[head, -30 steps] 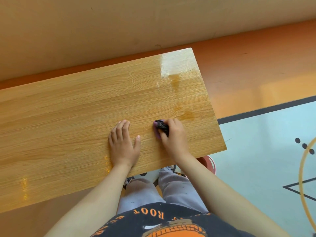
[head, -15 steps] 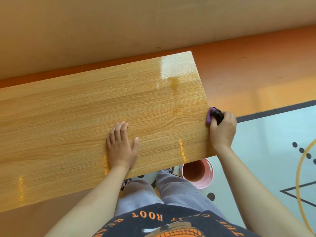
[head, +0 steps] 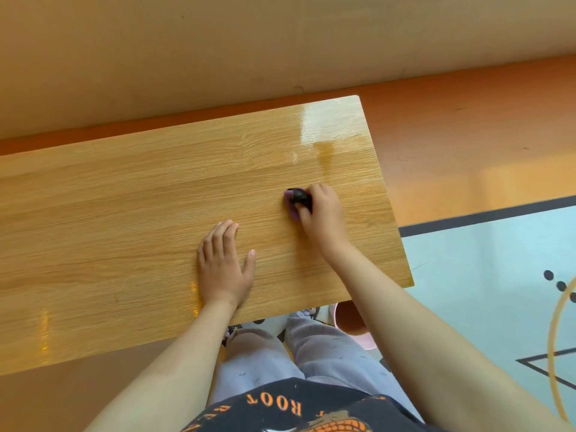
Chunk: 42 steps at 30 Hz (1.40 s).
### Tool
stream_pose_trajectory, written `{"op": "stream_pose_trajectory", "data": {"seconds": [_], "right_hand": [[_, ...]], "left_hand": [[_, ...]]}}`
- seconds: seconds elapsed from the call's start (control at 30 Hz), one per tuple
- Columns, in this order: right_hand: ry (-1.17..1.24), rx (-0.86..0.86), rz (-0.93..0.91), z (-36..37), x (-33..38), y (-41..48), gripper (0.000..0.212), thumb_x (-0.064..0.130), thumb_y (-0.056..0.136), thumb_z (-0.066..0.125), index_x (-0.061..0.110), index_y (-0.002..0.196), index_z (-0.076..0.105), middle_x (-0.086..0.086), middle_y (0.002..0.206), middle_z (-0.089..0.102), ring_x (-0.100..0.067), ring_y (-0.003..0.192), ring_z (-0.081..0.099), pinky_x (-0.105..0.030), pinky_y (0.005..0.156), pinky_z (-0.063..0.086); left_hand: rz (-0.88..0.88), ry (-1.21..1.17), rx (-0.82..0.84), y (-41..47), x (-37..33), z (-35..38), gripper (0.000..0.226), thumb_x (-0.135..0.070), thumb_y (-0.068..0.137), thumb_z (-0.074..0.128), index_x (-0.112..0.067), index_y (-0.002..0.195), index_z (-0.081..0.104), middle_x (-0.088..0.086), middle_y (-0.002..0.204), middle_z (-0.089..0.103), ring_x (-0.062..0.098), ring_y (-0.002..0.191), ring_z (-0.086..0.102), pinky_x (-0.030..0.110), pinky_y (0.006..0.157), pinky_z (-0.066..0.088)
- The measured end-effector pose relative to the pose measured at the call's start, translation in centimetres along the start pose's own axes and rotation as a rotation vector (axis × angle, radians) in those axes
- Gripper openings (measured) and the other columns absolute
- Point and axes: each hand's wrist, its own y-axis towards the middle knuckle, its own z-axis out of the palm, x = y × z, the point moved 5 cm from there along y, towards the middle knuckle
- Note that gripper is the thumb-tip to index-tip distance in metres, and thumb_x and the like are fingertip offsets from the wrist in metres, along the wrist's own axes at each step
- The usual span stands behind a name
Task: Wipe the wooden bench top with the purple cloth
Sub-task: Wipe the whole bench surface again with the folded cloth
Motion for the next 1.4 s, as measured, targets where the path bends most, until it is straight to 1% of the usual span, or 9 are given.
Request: {"op": "stream_pose_trajectory", "data": {"seconds": [0.07,0.17,0.33,0.47,0.63,0.8,0.97,1.17,1.4], "right_hand": [[0.005,-0.119,0.101,-2.9,-3.1,0.6,0.008,0.008,0.080,0.060,0.004,0.086,0.056,-0.013,0.091,0.056,-0.028,0.088,0.051,-0.024,0.068,0.027],[-0.077,-0.261,0.261,-7.7,-8.6,0.7,0.014,0.011,0.086,0.059,0.001,0.094,0.058,-0.020,0.098,0.057,-0.033,0.094,0.052,-0.029,0.075,0.032],[-0.165,-0.348,0.391,-9.7,-11.7,0.5,0.018,0.014,0.087,0.057,0.000,0.097,0.055,-0.019,0.101,0.056,-0.034,0.097,0.050,-0.032,0.079,0.034],[-0.142,-0.336,0.341,-7.4,-9.0,0.9,0.017,0.016,0.088,0.057,0.001,0.096,0.056,-0.018,0.100,0.056,-0.035,0.096,0.051,-0.035,0.079,0.036],[-0.075,-0.126,0.091,-1.4,-2.0,2.3,0.016,0.010,0.085,0.060,0.003,0.099,0.059,-0.014,0.099,0.058,-0.029,0.094,0.051,-0.024,0.076,0.032],[-0.053,0.039,-0.080,2.3,2.8,3.3,0.015,0.010,0.083,0.060,0.004,0.096,0.057,-0.011,0.099,0.057,-0.026,0.094,0.049,-0.030,0.075,0.038],[-0.011,-0.086,0.033,-1.6,-1.8,4.7,0.010,0.008,0.080,0.060,0.002,0.089,0.058,-0.016,0.093,0.057,-0.029,0.089,0.051,-0.025,0.071,0.030],[-0.201,-0.237,0.244,-9.4,-10.2,7.0,0.018,0.011,0.085,0.057,-0.002,0.097,0.055,-0.023,0.102,0.055,-0.036,0.098,0.050,-0.036,0.080,0.035],[-0.172,-0.305,0.260,-7.5,-7.9,7.1,0.019,0.014,0.088,0.055,0.000,0.100,0.054,-0.020,0.105,0.054,-0.034,0.100,0.049,-0.031,0.080,0.033]], "left_hand": [[-0.002,0.005,0.009,0.0,0.0,0.1,0.060,-0.047,0.088,0.038,-0.014,0.138,0.039,0.004,0.146,0.038,0.024,0.137,0.030,0.042,0.115,0.020],[-0.003,0.008,0.014,0.0,0.0,0.2,0.061,-0.047,0.088,0.037,-0.014,0.139,0.039,0.004,0.146,0.038,0.025,0.138,0.030,0.043,0.115,0.020],[-0.005,0.007,0.019,0.0,0.0,0.2,0.061,-0.048,0.088,0.037,-0.014,0.139,0.038,0.004,0.146,0.037,0.025,0.138,0.030,0.043,0.115,0.020],[-0.002,-0.004,0.007,0.1,0.0,0.1,0.060,-0.046,0.088,0.038,-0.013,0.138,0.039,0.004,0.146,0.039,0.025,0.137,0.032,0.042,0.114,0.020],[-0.005,-0.003,-0.002,0.0,-0.1,-0.1,0.060,-0.046,0.088,0.039,-0.012,0.137,0.042,0.005,0.145,0.041,0.025,0.136,0.033,0.042,0.114,0.021],[-0.005,-0.002,-0.005,0.0,-0.1,-0.1,0.059,-0.045,0.087,0.040,-0.013,0.137,0.042,0.004,0.145,0.041,0.025,0.137,0.032,0.041,0.114,0.021],[-0.005,0.008,-0.004,0.1,-0.1,-0.1,0.059,-0.045,0.088,0.040,-0.013,0.137,0.042,0.004,0.144,0.041,0.025,0.136,0.033,0.040,0.113,0.020],[-0.003,0.011,0.008,0.1,0.0,0.1,0.059,-0.046,0.088,0.039,-0.013,0.137,0.041,0.004,0.145,0.041,0.024,0.136,0.032,0.040,0.113,0.021],[-0.002,-0.015,-0.006,0.2,0.0,-0.1,0.059,-0.045,0.087,0.042,-0.014,0.136,0.042,0.004,0.143,0.042,0.025,0.135,0.034,0.040,0.112,0.022]]}}
